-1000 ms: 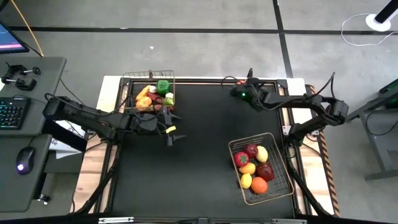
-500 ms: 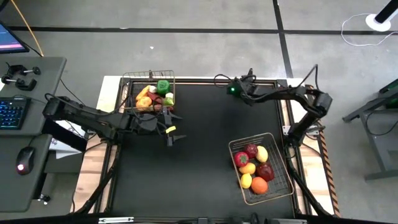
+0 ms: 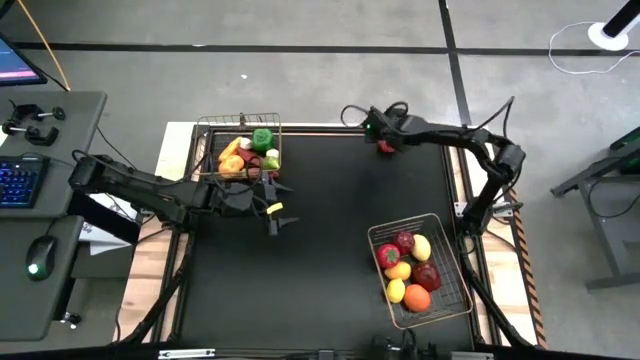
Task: Sort produce into baskets
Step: Put the orange pumpkin into the top wire basket
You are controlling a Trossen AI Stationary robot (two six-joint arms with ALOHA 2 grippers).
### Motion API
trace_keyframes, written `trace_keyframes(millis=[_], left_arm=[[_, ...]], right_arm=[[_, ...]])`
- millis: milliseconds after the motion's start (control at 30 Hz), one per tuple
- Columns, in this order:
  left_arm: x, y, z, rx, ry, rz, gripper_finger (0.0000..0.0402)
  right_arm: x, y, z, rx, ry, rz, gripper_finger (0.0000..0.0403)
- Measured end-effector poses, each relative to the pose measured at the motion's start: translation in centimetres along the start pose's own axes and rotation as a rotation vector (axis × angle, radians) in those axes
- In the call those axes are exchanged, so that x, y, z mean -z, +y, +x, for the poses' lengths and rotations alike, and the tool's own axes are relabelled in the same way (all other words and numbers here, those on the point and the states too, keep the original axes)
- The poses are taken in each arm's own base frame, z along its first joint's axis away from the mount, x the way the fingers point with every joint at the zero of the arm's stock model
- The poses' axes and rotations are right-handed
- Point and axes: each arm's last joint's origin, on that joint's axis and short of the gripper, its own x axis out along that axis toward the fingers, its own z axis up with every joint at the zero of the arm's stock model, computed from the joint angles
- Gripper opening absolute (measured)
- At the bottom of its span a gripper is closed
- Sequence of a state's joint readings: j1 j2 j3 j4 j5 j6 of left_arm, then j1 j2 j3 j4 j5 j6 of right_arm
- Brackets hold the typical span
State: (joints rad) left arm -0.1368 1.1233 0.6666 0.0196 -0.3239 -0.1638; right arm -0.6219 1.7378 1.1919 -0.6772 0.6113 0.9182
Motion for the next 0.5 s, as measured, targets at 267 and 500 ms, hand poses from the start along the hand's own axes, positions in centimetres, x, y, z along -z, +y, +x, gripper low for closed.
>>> trace_keyframes(millis=[267, 500], left_arm=[[0.0, 0.0, 0.0, 0.008, 0.002, -0.019, 0.0392], [0.0, 0.0, 0.0, 0.008, 0.002, -0.018, 0.0392]], right_arm=[[-1.9, -1.4, 1.4, -0.047, 0.154, 0.125, 0.0397], [-1.8, -1.2, 2.3, -0.057, 0.186, 0.151, 0.0397]])
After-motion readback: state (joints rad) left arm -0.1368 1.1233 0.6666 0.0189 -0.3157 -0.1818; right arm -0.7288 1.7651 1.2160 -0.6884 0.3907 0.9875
